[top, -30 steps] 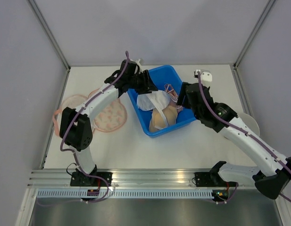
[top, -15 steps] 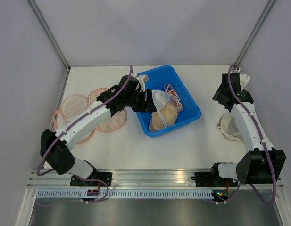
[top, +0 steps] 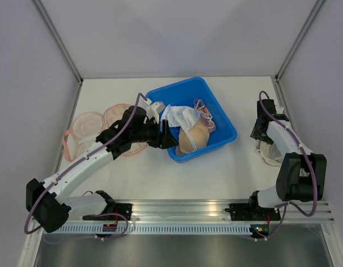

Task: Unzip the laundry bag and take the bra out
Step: Place the bra in the bin, then pick up the laundry bag at the center of the board.

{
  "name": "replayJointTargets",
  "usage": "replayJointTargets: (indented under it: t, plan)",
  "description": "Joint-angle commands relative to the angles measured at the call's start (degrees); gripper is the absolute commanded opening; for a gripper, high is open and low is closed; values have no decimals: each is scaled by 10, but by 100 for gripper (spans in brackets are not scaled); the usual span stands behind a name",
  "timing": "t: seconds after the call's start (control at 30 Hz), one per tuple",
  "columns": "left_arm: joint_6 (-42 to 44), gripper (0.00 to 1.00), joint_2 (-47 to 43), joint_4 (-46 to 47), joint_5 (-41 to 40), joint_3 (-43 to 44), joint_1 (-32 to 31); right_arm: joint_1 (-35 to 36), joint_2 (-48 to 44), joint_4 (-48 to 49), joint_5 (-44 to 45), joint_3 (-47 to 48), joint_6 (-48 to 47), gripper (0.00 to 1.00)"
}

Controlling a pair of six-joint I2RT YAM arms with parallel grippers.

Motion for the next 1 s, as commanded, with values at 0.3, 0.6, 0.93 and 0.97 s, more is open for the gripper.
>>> replayJointTargets:
  t: [0.3, 0.6, 0.93, 0.97]
  plan:
    - [21, 64, -72, 48, 51, -48, 1, -1, 81, 54, 15, 11, -10, 52]
    - [23, 64, -73, 39, 44, -45, 2, -1, 156, 75, 26, 13, -13, 50]
    - [11, 64, -73, 23, 35, -16, 2, 0, 168, 95, 18, 19, -19, 3]
    - [9, 64, -73, 23, 35, -12, 2, -1, 164, 93, 17, 28, -24, 0]
